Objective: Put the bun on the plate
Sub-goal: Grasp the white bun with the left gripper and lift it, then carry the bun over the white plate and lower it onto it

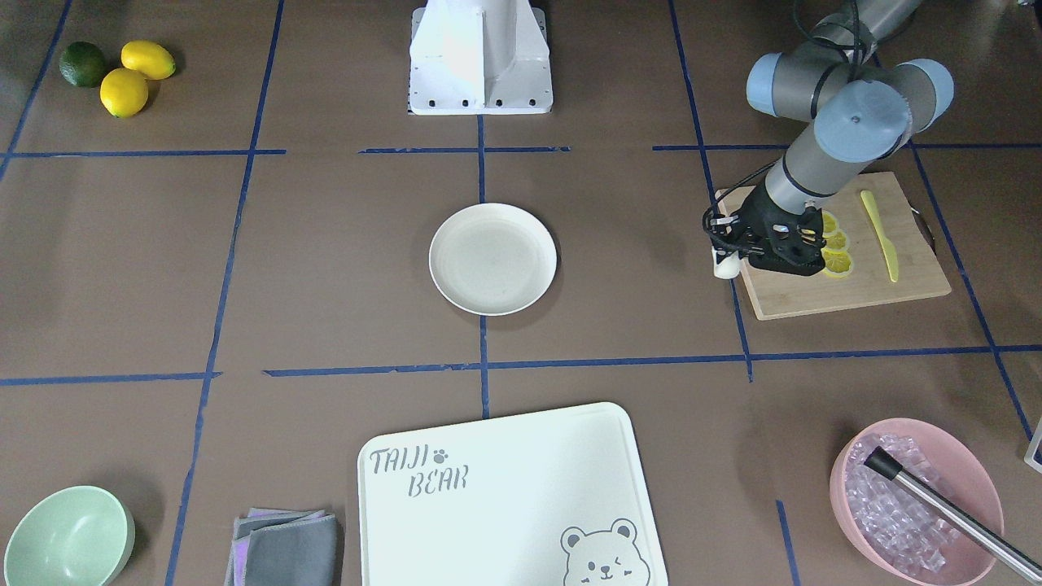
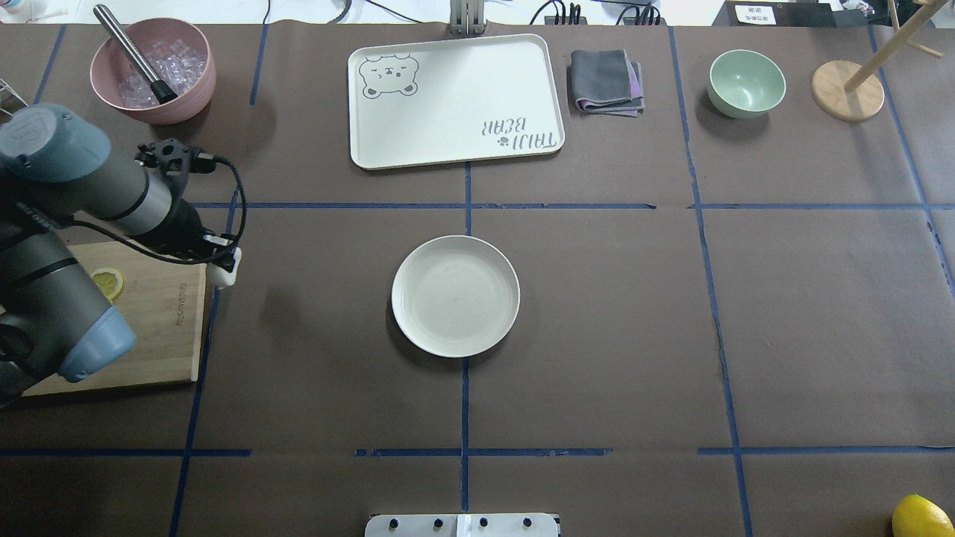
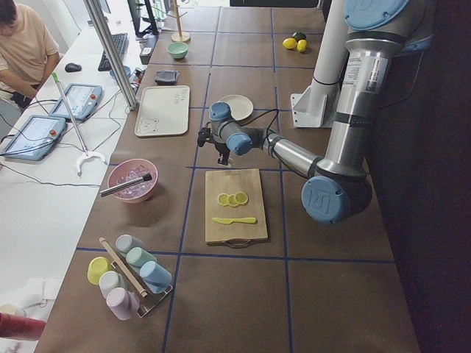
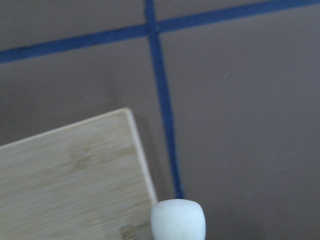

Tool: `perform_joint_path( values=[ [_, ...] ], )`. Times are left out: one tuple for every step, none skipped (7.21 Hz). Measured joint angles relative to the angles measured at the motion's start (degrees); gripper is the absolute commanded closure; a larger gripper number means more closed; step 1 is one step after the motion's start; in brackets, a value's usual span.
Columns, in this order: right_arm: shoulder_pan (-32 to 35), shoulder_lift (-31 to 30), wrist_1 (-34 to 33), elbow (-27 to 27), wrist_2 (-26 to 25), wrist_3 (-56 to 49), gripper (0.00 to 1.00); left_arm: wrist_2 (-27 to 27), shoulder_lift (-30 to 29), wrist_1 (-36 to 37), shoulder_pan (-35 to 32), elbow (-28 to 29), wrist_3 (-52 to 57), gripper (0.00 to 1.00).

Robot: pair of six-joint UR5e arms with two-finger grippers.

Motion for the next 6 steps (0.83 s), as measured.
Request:
perform_joint_path(
  values=[
    [-0.02,0.00,0.00,0.00,0.00,0.00,0.00,1.81,-5.28,3.58,2.64,0.19,-5.63,0.74],
    [-0.03,0.00,0.00,-0.01,0.00,0.00,0.00,5.53,-10.84,6.34,6.47,1.19,-11.62,0.73],
    [-0.04,0.00,0.00,-0.05,0.00,0.00,0.00,8.73,-16.65,7.56,9.77,4.05,-16.81,0.71],
    [-0.02,0.00,0.00,-0.06,0.00,0.02,0.00,10.34,-22.38,7.75,11.90,8.26,-20.74,0.71],
    [-0.01,0.00,0.00,-0.04,0.00,0.06,0.00,11.07,-26.85,7.67,13.48,12.21,-22.89,0.71],
    [-0.01,0.00,0.00,-0.03,0.00,0.08,0.00,11.76,-29.26,7.56,15.05,14.75,-23.78,0.63]
  ],
)
